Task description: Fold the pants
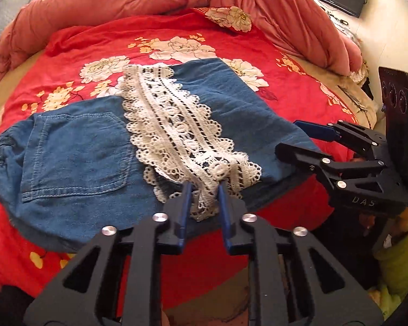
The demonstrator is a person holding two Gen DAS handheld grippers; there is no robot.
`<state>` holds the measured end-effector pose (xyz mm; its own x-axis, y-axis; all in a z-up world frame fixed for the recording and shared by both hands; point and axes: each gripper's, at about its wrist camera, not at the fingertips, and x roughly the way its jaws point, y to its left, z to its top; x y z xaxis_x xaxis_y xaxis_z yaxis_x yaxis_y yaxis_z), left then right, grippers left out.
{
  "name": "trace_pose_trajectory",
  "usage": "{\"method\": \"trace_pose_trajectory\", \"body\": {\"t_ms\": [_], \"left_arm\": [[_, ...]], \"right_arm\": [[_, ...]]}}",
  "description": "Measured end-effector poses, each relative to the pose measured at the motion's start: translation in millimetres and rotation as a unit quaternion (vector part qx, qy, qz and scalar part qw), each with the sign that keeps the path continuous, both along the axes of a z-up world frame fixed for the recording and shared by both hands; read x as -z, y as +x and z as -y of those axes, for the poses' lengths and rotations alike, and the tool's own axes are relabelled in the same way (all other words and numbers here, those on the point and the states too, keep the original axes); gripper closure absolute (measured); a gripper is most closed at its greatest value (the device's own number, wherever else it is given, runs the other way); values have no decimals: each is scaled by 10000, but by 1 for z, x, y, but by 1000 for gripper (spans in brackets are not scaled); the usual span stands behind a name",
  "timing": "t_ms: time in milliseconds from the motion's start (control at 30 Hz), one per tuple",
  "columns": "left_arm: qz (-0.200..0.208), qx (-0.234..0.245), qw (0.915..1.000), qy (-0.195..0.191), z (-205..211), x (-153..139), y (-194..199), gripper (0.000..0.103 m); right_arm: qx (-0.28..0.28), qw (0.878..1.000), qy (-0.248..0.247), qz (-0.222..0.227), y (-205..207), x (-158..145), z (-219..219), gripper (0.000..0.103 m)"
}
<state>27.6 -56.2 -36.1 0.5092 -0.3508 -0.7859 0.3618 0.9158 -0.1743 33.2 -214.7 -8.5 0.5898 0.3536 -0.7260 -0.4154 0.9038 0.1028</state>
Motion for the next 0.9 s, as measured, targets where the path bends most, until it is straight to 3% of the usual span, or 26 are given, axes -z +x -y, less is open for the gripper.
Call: {"method": "trace_pose_trajectory", "body": {"t_ms": [200,300,433,600,767,900], "left_arm": [[30,-65,9999,-89,-20,-10,-7,95],[-67,14,10000,69,-17,-3,-7,87],[-100,-118,9999,-44,-26,-7,-9,79],[168,-394,9991,-65,-41,-30,-13,79],[376,-196,9991,-96,-19,-43,-1,78],[309,-96,9990,302,4,-26,10,76]], "right_arm": [[-185,9993,137,311,-5,-17,-6,46],[-285,9994,38,209,-3,-10,-13,46],[-376,9991,-185,18,-2,2,-20,46],[-454,9976,-502,-124,-3,14,-22,46],[-472,9976,-480,-129,-3,16,-20,46],[-452,9980,-402,-164,-4,16,-16,46]]}}
